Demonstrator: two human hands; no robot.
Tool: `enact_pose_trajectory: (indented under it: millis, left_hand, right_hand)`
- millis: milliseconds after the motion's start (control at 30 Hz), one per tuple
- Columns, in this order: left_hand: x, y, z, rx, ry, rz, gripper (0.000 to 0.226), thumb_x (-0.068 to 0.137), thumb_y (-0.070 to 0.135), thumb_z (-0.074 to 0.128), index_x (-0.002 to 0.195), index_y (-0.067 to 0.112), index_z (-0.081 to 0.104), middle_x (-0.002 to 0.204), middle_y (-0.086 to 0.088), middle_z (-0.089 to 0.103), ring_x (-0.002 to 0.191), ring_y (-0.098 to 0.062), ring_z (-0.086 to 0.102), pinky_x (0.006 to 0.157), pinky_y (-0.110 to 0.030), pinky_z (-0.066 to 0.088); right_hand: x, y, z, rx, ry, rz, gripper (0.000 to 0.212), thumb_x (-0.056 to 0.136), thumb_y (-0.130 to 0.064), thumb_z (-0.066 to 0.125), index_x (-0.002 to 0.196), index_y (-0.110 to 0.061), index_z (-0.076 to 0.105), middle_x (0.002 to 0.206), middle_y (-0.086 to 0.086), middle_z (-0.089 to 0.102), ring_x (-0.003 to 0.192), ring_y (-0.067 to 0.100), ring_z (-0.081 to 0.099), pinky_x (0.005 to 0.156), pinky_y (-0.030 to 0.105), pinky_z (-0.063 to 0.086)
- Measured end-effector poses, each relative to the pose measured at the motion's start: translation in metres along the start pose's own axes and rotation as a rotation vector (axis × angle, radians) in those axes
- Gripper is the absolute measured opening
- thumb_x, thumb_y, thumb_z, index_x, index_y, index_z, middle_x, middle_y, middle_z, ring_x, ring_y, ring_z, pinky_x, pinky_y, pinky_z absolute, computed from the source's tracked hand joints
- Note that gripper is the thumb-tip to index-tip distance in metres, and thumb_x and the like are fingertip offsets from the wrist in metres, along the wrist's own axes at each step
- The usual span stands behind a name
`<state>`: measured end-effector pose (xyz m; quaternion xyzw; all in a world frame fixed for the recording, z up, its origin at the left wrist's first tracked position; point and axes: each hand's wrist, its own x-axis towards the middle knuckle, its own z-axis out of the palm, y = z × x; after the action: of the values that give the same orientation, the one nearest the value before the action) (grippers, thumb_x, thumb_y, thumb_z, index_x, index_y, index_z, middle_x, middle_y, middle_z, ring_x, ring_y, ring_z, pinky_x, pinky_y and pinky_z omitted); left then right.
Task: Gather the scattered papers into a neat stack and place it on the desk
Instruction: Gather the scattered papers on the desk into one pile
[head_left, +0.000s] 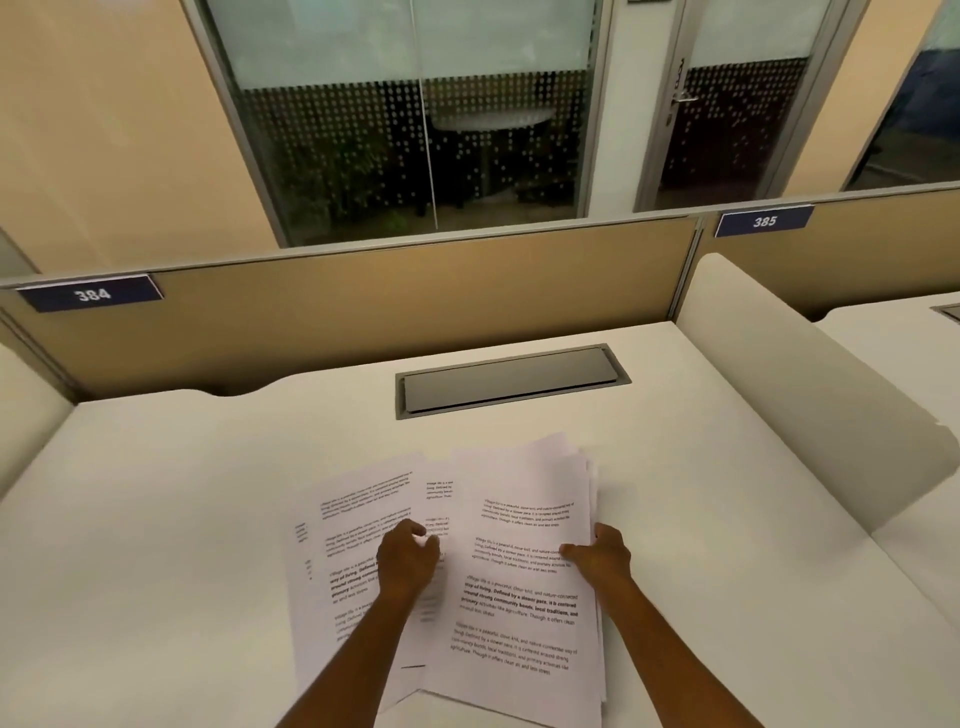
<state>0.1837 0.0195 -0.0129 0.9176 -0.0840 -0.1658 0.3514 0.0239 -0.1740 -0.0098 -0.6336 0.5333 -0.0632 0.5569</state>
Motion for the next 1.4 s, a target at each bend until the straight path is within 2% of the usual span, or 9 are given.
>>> enact_pose_trajectory:
  millis: [167,333,467,700,867,967,1067,1267,1400]
  left_hand:
    - [-0.001,-0.011,-0.011,-0.056,0.044,-0.046,0.024,0.084,0.022,0.067,0.102,0.006,0.065,0.107,-0.010,0.070,0.100,-0.025,0.063,0.080,-0.025,0.040]
    - [-0.008,-0.008,-0.014,-0.216,0.031,-0.107,0.027,0.082,0.025,0.070,0.102,0.010,0.060,0.110,-0.012,0.066,0.102,-0.028,0.061,0.090,-0.036,0.048]
    - [-0.012,-0.004,-0.016,-0.278,0.007,-0.135,0.031,0.082,0.031,0.070,0.104,0.013,0.056,0.117,-0.012,0.062,0.106,-0.028,0.058,0.089,-0.038,0.049]
    - [-0.015,0.000,-0.021,-0.366,-0.117,-0.172,0.045,0.085,0.035,0.068,0.120,0.013,0.051,0.128,-0.012,0.057,0.101,-0.021,0.052,0.082,-0.031,0.040]
    - [-0.015,-0.003,-0.020,-0.398,-0.190,-0.152,0.050,0.084,0.036,0.070,0.125,0.016,0.048,0.136,-0.014,0.052,0.111,-0.025,0.053,0.086,-0.032,0.041]
    - [-0.016,-0.008,-0.024,-0.396,-0.207,-0.135,0.052,0.085,0.038,0.069,0.127,0.019,0.046,0.136,-0.013,0.053,0.107,-0.022,0.052,0.086,-0.032,0.040]
    - [-0.014,-0.019,-0.032,-0.323,-0.135,-0.120,0.047,0.087,0.032,0.067,0.127,0.014,0.048,0.133,-0.013,0.056,0.112,-0.026,0.056,0.091,-0.034,0.045]
    - [-0.003,-0.048,-0.061,-0.073,0.122,-0.273,0.039,0.087,0.028,0.063,0.120,0.010,0.053,0.124,-0.020,0.055,0.116,-0.037,0.052,0.096,-0.046,0.046]
    - [-0.004,-0.062,-0.075,-0.029,0.184,-0.403,0.040,0.087,0.027,0.061,0.122,0.010,0.051,0.125,-0.021,0.049,0.120,-0.039,0.046,0.094,-0.047,0.045]
  right_hand:
    - [-0.007,-0.010,0.021,-0.031,-0.003,-0.054,0.038,0.079,-0.005,0.070,0.117,-0.003,0.063,0.114,0.014,0.070,0.089,0.027,0.066,0.073,0.027,0.053]
    - [-0.016,-0.018,0.041,-0.054,-0.056,-0.080,0.038,0.084,-0.015,0.068,0.120,-0.006,0.062,0.115,0.011,0.069,0.085,0.021,0.061,0.064,0.021,0.047]
    - [-0.019,-0.020,0.045,-0.012,-0.045,-0.046,0.041,0.082,-0.022,0.069,0.120,-0.009,0.060,0.116,0.009,0.068,0.093,0.023,0.063,0.078,0.028,0.051]
    - [-0.012,-0.011,0.044,0.104,-0.090,0.035,0.046,0.074,-0.031,0.079,0.111,-0.011,0.062,0.104,0.008,0.072,0.089,0.026,0.070,0.084,0.040,0.059]
    - [-0.017,-0.017,0.045,0.300,-0.242,0.067,0.042,0.071,-0.019,0.084,0.108,-0.010,0.065,0.102,0.012,0.074,0.089,0.029,0.073,0.081,0.042,0.060]
    - [-0.017,-0.016,0.046,0.270,-0.249,0.067,0.045,0.067,-0.017,0.087,0.106,-0.009,0.066,0.100,0.012,0.074,0.088,0.030,0.073,0.081,0.045,0.060]
    - [-0.011,-0.010,0.047,0.206,-0.180,0.067,0.050,0.061,-0.012,0.089,0.106,-0.004,0.069,0.097,0.014,0.075,0.083,0.032,0.074,0.081,0.049,0.060]
    - [-0.020,-0.018,0.057,0.013,-0.090,0.002,0.010,0.073,-0.009,0.079,0.074,-0.014,0.070,0.088,0.011,0.074,0.081,0.028,0.071,0.082,0.040,0.059]
    - [-0.026,-0.026,0.070,-0.072,-0.046,-0.035,0.007,0.082,-0.006,0.066,0.076,-0.006,0.068,0.085,0.010,0.071,0.066,0.019,0.062,0.053,0.023,0.045]
